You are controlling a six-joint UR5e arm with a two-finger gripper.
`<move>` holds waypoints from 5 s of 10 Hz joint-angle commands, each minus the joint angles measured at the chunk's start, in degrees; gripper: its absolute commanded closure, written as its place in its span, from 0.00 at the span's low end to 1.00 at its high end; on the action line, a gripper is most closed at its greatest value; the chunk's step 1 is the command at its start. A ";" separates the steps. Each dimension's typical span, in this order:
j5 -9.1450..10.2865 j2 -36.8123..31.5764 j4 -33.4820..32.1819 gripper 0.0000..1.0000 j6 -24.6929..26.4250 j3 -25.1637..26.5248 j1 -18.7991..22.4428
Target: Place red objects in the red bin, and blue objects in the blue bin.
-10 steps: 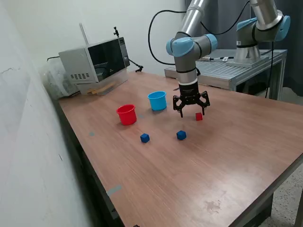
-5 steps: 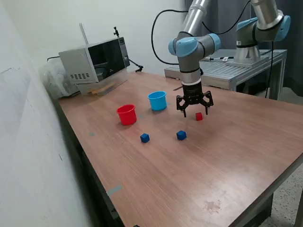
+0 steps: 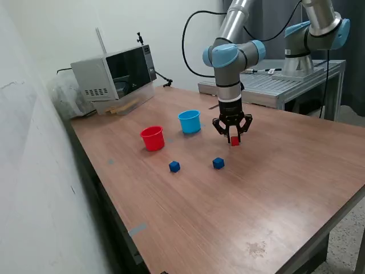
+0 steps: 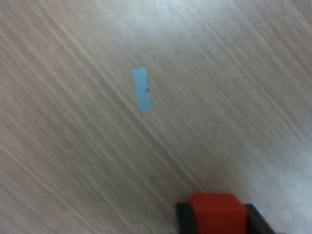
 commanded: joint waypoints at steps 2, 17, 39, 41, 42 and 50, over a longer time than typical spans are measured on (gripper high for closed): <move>-0.14 -2.19 0.35 1.00 0.14 0.21 -0.21; -1.54 8.23 4.57 1.00 34.49 -30.97 -12.69; -1.82 5.79 25.21 0.00 41.09 -31.69 -4.80; 5.02 5.53 26.10 0.00 42.07 -31.34 -2.68; 6.61 5.44 26.10 0.00 43.55 -31.34 -2.06; 11.64 9.64 18.73 0.00 44.35 -28.35 0.05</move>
